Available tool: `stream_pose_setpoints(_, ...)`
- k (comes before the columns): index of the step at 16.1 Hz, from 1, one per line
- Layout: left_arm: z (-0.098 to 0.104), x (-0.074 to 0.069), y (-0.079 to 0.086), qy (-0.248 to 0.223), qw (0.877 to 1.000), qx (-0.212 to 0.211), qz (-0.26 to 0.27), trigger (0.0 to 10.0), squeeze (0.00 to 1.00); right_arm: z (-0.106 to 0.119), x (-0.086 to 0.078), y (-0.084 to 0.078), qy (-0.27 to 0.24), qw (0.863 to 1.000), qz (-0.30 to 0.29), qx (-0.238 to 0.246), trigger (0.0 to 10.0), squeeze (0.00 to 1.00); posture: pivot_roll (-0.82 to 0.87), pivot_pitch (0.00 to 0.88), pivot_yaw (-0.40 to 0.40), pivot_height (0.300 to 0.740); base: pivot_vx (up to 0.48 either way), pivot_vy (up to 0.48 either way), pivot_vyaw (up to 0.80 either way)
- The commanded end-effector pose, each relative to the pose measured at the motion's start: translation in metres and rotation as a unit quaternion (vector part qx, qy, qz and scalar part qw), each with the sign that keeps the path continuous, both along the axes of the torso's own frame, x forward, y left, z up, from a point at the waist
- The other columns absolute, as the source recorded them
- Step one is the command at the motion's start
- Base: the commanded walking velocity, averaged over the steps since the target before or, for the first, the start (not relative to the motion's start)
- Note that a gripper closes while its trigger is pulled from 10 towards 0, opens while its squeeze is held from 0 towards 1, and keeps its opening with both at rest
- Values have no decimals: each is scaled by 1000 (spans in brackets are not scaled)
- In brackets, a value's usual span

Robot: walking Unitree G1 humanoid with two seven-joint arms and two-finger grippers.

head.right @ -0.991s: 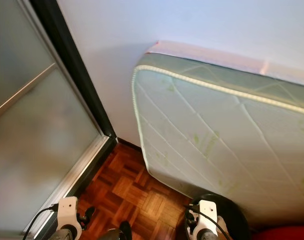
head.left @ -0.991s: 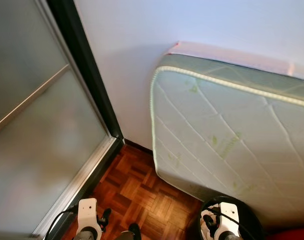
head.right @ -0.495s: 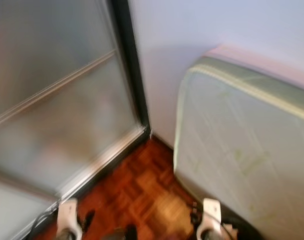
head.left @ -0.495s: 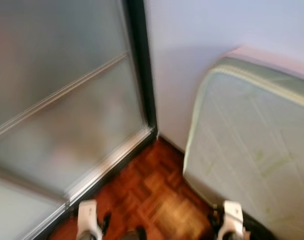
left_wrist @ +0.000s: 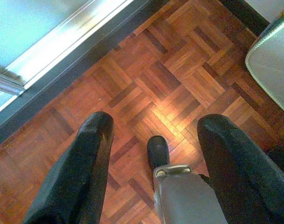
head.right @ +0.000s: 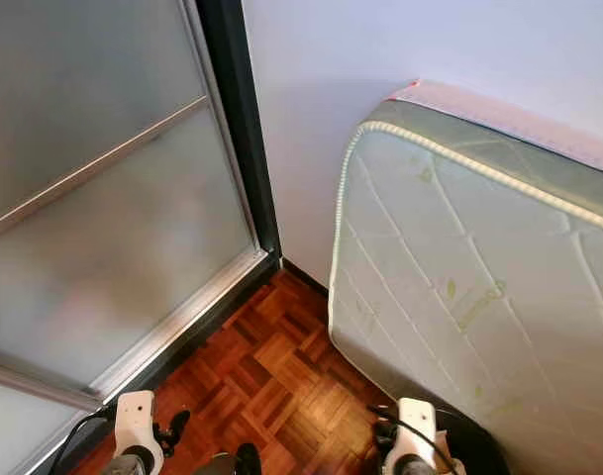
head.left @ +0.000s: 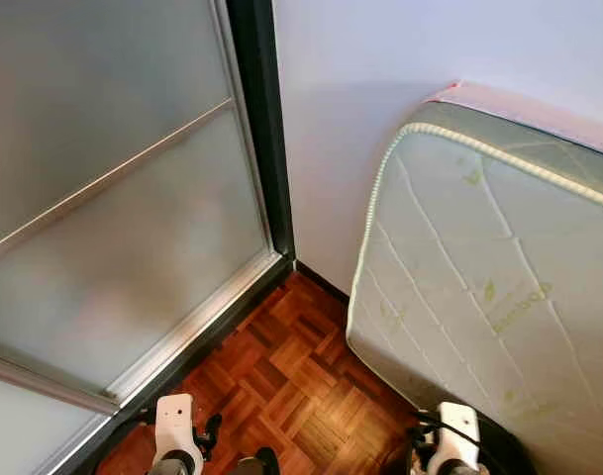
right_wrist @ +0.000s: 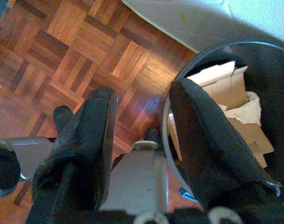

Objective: Clean up the room

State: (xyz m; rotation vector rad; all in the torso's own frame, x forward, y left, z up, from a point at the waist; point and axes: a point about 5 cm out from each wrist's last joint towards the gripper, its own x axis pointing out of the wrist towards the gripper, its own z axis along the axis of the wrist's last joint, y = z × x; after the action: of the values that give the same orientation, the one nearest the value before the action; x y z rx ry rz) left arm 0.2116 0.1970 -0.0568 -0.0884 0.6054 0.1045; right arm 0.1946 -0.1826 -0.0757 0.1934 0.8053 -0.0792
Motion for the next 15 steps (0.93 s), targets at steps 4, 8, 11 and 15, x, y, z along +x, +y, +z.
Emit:
stream_pose_setpoints(4, -7, -10, 3, 27, 1000, -3, 9, 10000, 0, -4, -8, -1, 15, 1000, -4, 1, 10000, 0, -84, 195, 49, 732, 0, 0, 0)
stream_pose_setpoints(8, -8, -11, 3, 29, 1000, -3, 10, 10000, 0, -5, -9, -1, 18, 1000, -3, 2, 10000, 0, -84, 193, 49, 732, 0, 276, 0)
stream_pose_setpoints(11, -7, -11, 3, 28, 1000, -3, 10, 10000, 0, -5, -10, -1, 20, 1000, -1, 5, 10000, 0, -84, 194, 49, 732, 0, 281, 0)
stream_pose_setpoints(15, -7, -10, 3, 26, 1000, -1, 9, 10000, 0, -7, -13, -2, 25, 1000, 0, 7, 10000, 0, -83, 194, 49, 732, 0, 208, 0)
